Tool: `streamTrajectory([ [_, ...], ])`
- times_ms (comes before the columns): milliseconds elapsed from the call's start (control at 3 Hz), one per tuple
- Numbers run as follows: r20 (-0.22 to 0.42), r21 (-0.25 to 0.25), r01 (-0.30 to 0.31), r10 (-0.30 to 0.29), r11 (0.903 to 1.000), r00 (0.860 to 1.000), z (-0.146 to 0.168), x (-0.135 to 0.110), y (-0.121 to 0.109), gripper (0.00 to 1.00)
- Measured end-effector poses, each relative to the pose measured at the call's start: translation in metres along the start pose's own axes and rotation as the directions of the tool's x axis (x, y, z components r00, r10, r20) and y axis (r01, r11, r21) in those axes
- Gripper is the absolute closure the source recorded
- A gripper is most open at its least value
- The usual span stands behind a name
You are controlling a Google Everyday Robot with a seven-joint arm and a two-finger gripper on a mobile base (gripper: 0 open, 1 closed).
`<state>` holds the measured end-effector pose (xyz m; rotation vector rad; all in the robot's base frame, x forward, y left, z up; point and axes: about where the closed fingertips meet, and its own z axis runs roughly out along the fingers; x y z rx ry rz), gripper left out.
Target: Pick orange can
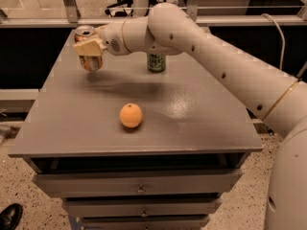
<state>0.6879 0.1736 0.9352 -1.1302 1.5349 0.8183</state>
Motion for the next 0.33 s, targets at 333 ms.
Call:
streamTrajectory([
  [333, 0.008, 0.002, 0.0, 0.0, 1.0, 1.0, -0.0026, -0.0022, -0.0014, 1.0],
])
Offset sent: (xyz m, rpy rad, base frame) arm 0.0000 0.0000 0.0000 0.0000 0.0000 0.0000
